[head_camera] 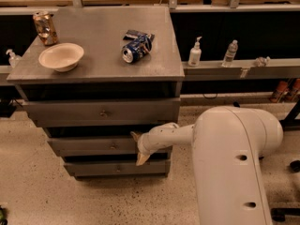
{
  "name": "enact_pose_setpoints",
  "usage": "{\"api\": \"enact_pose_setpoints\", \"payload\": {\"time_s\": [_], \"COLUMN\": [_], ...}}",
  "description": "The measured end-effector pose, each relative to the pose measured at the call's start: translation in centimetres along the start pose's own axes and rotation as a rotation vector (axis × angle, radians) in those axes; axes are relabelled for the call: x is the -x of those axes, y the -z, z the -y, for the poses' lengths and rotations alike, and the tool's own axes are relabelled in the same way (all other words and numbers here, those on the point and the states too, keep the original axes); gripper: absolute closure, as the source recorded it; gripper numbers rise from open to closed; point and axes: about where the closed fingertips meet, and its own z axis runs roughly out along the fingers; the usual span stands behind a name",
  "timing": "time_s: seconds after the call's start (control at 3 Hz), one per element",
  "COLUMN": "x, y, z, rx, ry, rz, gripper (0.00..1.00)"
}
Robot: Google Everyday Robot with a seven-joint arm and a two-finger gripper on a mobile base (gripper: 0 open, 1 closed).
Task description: Open middle drawer
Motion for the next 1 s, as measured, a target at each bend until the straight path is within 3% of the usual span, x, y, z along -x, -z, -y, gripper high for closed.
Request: {"api": "enact_pose_setpoints", "payload": {"time_s": [1.0], "x": [0.06], "y": [0.14], "z": [0.06], "rx": [0.000], "ry": [0.000], "rz": [0.000], "gripper": [0.22]}}
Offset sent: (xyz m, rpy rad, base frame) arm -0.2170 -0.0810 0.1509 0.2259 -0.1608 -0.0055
